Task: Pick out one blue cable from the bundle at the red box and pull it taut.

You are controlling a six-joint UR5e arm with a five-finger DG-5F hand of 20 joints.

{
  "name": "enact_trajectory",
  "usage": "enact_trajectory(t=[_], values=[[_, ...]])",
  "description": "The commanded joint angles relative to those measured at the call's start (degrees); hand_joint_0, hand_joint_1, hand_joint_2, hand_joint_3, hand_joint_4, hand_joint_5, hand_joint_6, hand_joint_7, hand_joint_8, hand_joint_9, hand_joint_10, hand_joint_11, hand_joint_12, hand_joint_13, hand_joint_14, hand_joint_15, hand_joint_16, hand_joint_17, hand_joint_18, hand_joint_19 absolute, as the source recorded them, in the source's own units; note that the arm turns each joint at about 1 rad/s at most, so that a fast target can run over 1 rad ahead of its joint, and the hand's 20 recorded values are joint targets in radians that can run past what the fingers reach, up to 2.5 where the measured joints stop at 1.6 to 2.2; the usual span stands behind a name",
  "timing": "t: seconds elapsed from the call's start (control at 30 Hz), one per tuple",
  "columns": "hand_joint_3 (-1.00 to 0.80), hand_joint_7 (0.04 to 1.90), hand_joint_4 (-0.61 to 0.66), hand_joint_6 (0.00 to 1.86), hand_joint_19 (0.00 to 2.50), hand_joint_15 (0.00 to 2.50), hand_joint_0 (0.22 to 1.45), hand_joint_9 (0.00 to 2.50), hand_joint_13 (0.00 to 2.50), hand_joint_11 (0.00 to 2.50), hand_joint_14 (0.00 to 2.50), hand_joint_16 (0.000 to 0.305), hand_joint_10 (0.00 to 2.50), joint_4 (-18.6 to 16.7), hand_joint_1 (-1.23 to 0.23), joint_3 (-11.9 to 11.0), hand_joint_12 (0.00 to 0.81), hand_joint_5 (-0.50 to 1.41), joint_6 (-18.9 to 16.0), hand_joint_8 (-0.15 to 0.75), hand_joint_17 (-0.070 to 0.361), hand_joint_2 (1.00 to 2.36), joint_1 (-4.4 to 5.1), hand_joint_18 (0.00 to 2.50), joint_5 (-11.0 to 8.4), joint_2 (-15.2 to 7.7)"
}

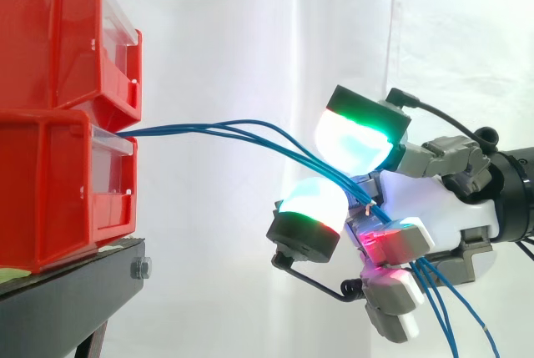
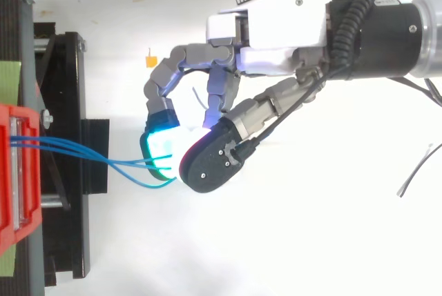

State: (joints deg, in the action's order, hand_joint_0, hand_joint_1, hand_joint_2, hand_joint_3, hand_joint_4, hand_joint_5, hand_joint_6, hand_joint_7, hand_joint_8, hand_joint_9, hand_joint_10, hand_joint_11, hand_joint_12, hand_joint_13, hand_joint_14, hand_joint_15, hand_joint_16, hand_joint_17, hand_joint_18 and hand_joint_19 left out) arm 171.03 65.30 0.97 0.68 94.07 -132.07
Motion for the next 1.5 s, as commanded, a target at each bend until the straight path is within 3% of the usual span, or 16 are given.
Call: enact_trajectory(t=[0.0,0.2,0.5,1.0,1.47], values=[[-0.50,0.93,0.10,0.86,0.56,0.57,0.46,1.43,1.24,0.65,0.02,0.060,0.02,0.0,-0.63,0.0,0.445,-0.10,0.0,0.357,0.135,1.00,0.11,1.11,-0.03,0.0],[-0.50,0.94,0.11,0.85,0.55,0.57,0.45,1.43,1.24,0.66,0.02,0.061,0.02,-0.1,-0.69,0.0,0.443,-0.10,0.1,0.361,0.136,1.00,0.19,1.11,-0.20,0.1],[-0.50,1.00,0.07,0.85,0.59,0.60,0.61,1.38,1.19,0.69,0.02,0.052,0.02,-0.2,-0.82,0.0,0.399,-0.11,0.0,0.319,0.116,1.00,0.28,1.02,-0.20,0.1],[-0.17,1.03,-0.07,0.94,0.57,0.59,0.69,1.37,1.19,0.69,0.02,0.050,0.02,-0.5,-0.86,0.0,0.388,-0.11,0.0,0.327,0.112,1.02,0.37,1.02,0.15,0.0],[-0.50,1.15,-0.19,0.95,0.55,0.58,0.81,1.39,1.20,0.70,0.02,0.047,0.02,-0.5,-0.91,0.1,0.379,-0.10,0.0,0.311,0.105,1.00,0.37,1.03,0.06,0.0]])
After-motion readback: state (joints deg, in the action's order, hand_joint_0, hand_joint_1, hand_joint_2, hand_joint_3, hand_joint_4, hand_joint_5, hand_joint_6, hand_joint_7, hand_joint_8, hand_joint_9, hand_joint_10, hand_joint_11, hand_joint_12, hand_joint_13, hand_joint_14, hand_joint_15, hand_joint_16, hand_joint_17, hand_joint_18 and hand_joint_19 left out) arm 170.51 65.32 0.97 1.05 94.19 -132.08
